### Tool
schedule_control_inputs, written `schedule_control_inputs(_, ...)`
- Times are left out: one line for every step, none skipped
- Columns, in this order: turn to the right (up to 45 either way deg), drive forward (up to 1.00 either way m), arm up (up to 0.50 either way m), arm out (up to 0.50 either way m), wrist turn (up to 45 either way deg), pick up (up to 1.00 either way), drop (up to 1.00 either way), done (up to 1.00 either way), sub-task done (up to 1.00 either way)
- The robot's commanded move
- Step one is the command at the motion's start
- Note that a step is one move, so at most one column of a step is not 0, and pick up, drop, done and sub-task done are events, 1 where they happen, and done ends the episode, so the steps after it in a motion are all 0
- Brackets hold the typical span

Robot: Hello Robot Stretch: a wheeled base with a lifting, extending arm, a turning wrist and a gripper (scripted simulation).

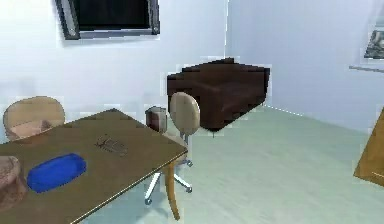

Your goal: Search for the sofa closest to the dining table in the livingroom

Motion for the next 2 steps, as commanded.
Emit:
schedule_control_inputs(36.0, 0.00, 0.00, 0.00, 0.0, 0.00, 0.00, 0.00, 0.00)
schedule_control_inputs(0.0, 1.00, 0.00, 0.00, 0.0, 0.00, 0.00, 0.00, 0.00)
